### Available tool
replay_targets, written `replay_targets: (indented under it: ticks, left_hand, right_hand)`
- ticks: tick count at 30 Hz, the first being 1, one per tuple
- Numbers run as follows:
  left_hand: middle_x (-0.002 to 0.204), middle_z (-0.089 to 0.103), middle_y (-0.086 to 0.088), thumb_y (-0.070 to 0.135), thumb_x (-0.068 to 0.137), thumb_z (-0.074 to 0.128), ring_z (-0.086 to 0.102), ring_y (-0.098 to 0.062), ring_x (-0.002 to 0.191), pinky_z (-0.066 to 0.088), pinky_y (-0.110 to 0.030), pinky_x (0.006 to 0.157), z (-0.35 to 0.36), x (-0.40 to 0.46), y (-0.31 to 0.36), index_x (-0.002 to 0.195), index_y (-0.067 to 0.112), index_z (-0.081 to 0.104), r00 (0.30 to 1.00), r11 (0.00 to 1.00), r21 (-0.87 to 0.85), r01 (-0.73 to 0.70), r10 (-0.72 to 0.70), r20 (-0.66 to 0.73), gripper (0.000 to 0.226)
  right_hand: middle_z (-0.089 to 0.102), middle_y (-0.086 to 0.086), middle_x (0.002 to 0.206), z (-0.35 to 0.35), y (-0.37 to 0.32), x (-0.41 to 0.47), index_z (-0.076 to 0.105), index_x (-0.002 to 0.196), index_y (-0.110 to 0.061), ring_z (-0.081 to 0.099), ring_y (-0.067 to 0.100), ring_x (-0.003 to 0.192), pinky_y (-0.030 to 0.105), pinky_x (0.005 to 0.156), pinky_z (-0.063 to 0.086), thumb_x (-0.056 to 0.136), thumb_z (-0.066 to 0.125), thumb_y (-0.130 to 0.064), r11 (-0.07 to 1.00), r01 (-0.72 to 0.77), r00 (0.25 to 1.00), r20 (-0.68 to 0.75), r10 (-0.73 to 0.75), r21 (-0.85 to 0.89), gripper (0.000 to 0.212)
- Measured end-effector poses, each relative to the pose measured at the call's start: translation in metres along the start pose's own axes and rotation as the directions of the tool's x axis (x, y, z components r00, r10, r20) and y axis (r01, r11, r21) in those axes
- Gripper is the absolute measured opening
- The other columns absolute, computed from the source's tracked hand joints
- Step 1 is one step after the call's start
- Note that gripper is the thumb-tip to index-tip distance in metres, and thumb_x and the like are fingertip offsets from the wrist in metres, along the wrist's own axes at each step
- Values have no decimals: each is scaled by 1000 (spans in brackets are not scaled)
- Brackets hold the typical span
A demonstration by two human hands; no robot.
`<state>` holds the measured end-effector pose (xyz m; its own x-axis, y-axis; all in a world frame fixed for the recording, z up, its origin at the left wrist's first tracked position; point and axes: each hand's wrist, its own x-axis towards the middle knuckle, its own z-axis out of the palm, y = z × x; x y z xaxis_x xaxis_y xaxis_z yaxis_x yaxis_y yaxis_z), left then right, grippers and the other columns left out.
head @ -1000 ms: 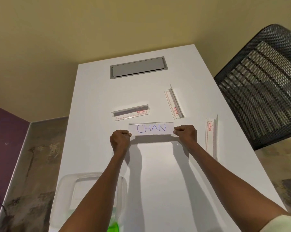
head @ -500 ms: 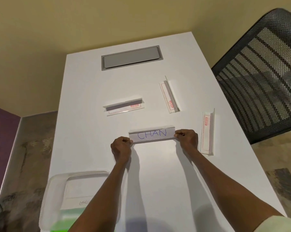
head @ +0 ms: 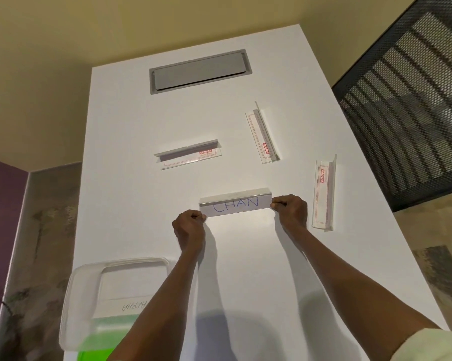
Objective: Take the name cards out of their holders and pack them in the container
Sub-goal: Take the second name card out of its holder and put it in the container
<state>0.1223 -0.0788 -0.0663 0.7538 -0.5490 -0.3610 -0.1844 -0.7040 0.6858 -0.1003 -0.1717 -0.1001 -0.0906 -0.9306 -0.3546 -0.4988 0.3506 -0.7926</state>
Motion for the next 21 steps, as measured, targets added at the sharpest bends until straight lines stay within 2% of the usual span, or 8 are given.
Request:
replay_targets:
  ticks: [2,4,7,11,13,15,17,21]
  left_hand:
    - [73,65,-2,2,79,67,58,-19,71,38,-12,55,-1,1,1,75,8,69,1000,1000,24,-3,3,15,8]
    - [78,62,-1,1,80,67,55,-19,75,36,-17,56,-3,1,2,80,13,64,999,998,60,-23,21,26,13]
    - [94,65,-7,-1,80,64,59,-24,89,39,-22,74,-10,3,3,95,6,64,996,987,136,-84,83,11,17]
    - [116,62,-10,0,84,57,57,-27,109,41,-25,84,-16,7,12,115,6,59,980,965,169,-200,199,23,32]
    - [119,62,-8,-2,84,57,56,-26,112,40,-24,86,-21,11,17,119,8,59,953,930,208,-302,289,91,36]
    - [122,62,-12,-5,80,61,55,-28,117,42,-28,95,-25,16,19,121,2,59,879,842,259,-473,433,200,42]
    - [128,61,-15,-4,78,68,52,-31,123,39,-33,104,-29,21,20,126,-1,58,796,738,307,-601,517,314,49]
    - [137,56,-12,7,76,75,49,-29,129,38,-35,106,-31,32,24,135,6,53,720,602,411,-685,474,507,63]
  right_hand:
    - [73,1,75,-1,0,1,77,75,-16,67,20,79,32,74,51,71,71,-6,1000,22,999,27,-22,-21,12]
    - [74,7,80,-3,0,2,76,80,-11,67,25,83,36,77,53,73,66,-3,1000,25,998,50,-24,-19,15]
    - [67,22,88,-6,-3,1,67,89,3,62,36,88,45,81,53,73,57,5,998,65,996,56,-63,-27,18]
    - [61,6,107,-20,-12,-4,62,118,-10,59,21,101,28,82,46,80,58,3,958,240,970,76,-230,-155,40]
    - [58,5,114,-27,-17,-6,57,123,-11,55,22,108,33,87,48,83,57,2,897,392,919,131,-372,-206,42]
    - [57,5,118,-31,-23,-3,56,125,-10,52,25,109,36,86,49,84,57,0,809,508,861,182,-474,-295,42]
    - [57,4,121,-33,-31,2,55,127,-12,51,23,104,32,80,44,84,59,-3,709,574,818,238,-525,-409,43]
    - [55,6,130,-35,-41,15,51,129,-8,51,31,110,38,82,45,75,71,-7,467,660,745,430,-510,-589,58]
